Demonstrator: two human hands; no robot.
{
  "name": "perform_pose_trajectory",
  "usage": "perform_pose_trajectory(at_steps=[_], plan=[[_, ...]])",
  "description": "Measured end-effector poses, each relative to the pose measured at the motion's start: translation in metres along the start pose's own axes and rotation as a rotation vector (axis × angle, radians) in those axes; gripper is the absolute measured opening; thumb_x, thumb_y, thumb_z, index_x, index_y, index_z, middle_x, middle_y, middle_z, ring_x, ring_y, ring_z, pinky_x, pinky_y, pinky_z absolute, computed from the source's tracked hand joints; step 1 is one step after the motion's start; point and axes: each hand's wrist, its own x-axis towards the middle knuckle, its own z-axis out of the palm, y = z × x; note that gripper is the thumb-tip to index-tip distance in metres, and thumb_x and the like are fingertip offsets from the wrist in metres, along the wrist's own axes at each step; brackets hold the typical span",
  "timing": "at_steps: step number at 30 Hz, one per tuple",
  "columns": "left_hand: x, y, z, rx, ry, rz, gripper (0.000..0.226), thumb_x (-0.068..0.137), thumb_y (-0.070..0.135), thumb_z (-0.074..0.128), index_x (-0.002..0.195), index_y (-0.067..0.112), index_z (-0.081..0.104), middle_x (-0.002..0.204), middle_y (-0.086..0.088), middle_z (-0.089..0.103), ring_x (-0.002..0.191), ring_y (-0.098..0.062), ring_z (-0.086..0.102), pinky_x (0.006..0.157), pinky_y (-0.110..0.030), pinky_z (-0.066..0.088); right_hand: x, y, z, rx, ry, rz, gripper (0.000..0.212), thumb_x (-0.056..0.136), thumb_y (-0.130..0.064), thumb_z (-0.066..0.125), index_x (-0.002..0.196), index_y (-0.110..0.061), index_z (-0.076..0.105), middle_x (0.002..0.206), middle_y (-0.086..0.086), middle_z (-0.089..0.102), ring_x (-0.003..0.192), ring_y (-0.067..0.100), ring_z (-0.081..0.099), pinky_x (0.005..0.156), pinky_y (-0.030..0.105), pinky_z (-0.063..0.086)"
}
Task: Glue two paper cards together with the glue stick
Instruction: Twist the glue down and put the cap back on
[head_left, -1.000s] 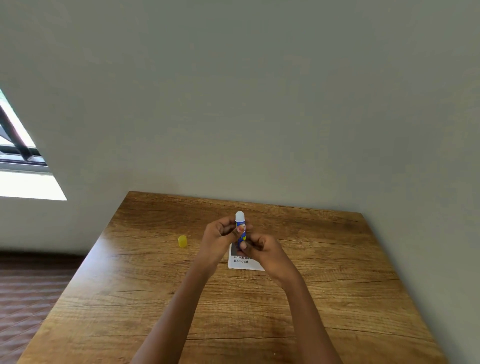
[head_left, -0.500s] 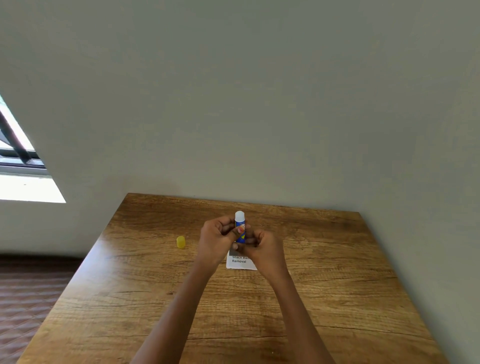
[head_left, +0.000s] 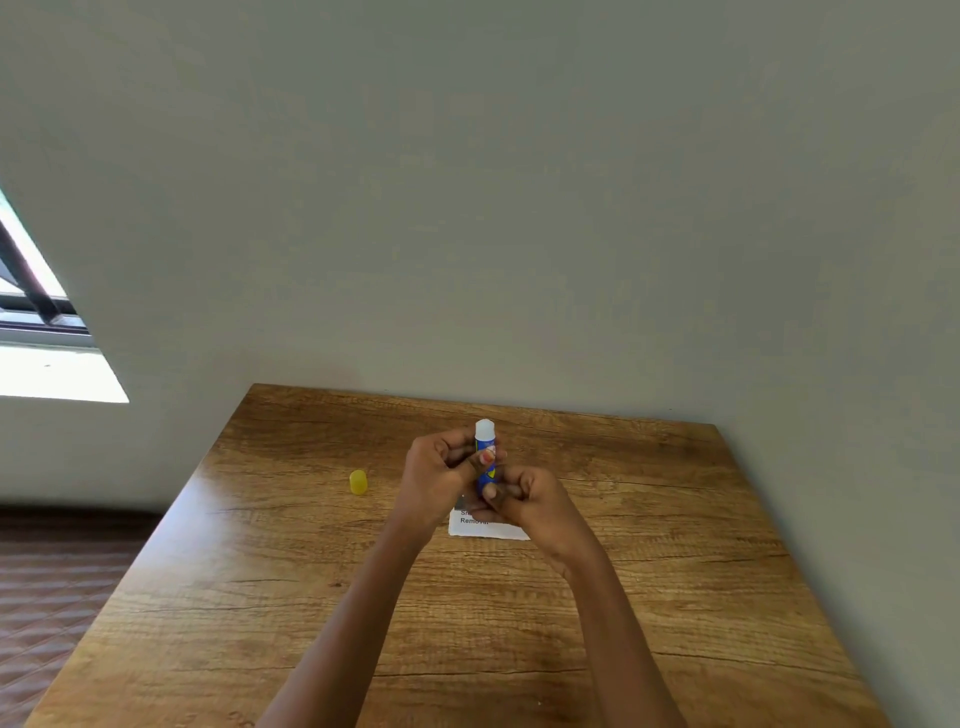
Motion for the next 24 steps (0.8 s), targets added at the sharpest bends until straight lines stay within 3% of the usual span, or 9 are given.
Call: perform_pose_trajectory(at_steps=[5,8,10,12,15,18,20,24], plan=[[0.002,0.002,0.007,0.047,0.016,-0.015,0.02,0.08,0.002,0.067,0.094,0.015,0.07,0.089,-0.007,0.074,0.088,-0.017,0.071,0.08,-0.031,0.056,0.003,0.001,0.005,-0.282,0.291,-0.046,0.017,0.073,-0.015,0.079,0.087,-0.01,0.073,0.074,0.002,0.073,0.069,0.009,0.07,0.065,0.023,0.054],[0.003,0.003,0.009,0.06,0.019,-0.016,0.02,0.079,0.003,0.068,0.094,0.017,0.071,0.086,-0.002,0.075,0.085,-0.028,0.07,0.077,-0.038,0.057,0.004,0.001,0.008,-0.308,0.389,-0.06,0.024,0.066,-0.018,0.083,0.086,-0.013,0.071,0.073,-0.003,0.072,0.065,0.001,0.066,0.063,0.021,0.053],[0.004,0.004,0.009,0.059,0.017,-0.01,0.021,0.079,0.002,0.068,0.097,0.012,0.07,0.087,-0.005,0.075,0.086,-0.025,0.071,0.076,-0.035,0.057,0.005,0.003,0.006,-0.238,0.325,-0.052,0.025,0.069,-0.016,0.081,0.092,-0.013,0.07,0.078,0.0,0.073,0.073,0.005,0.069,0.073,0.029,0.057],[0.005,0.005,0.009,0.045,0.014,-0.003,0.022,0.078,0.001,0.068,0.098,0.01,0.07,0.088,-0.007,0.074,0.086,-0.017,0.071,0.076,-0.028,0.057,0.004,0.004,0.002,-0.106,0.199,-0.042,0.021,0.078,-0.012,0.074,0.099,-0.01,0.069,0.089,0.01,0.074,0.086,0.02,0.071,0.084,0.041,0.055],[0.004,0.006,0.008,0.029,0.003,-0.001,0.02,0.079,0.0,0.067,0.095,0.013,0.07,0.088,-0.009,0.074,0.086,-0.018,0.072,0.075,-0.026,0.057,0.001,0.004,-0.003,0.022,0.092,-0.064,0.017,0.087,-0.007,0.062,0.102,-0.004,0.068,0.096,0.022,0.072,0.095,0.033,0.068,0.087,0.044,0.052],[0.005,0.005,0.008,0.029,-0.005,0.009,0.021,0.081,-0.001,0.065,0.095,0.014,0.069,0.089,-0.01,0.074,0.087,-0.019,0.071,0.076,-0.026,0.057,0.001,0.005,-0.002,-0.027,0.13,-0.062,0.014,0.086,-0.007,0.064,0.098,-0.007,0.071,0.089,0.015,0.074,0.091,0.031,0.07,0.086,0.045,0.053],[0.005,0.004,0.009,0.024,0.007,0.007,0.021,0.081,-0.001,0.065,0.093,0.015,0.07,0.087,-0.006,0.074,0.085,-0.015,0.071,0.073,-0.021,0.056,0.002,0.005,-0.001,-0.079,0.191,-0.046,0.013,0.083,-0.008,0.068,0.095,-0.008,0.072,0.084,0.011,0.075,0.086,0.026,0.071,0.082,0.042,0.056],[0.005,0.003,0.012,0.028,0.018,-0.004,0.02,0.081,-0.002,0.065,0.096,0.01,0.07,0.088,-0.008,0.073,0.083,-0.01,0.071,0.071,-0.018,0.055,0.003,0.005,0.005,-0.16,0.352,-0.067,0.02,0.071,-0.012,0.08,0.09,-0.013,0.073,0.077,-0.003,0.074,0.072,0.003,0.07,0.063,0.017,0.053]])
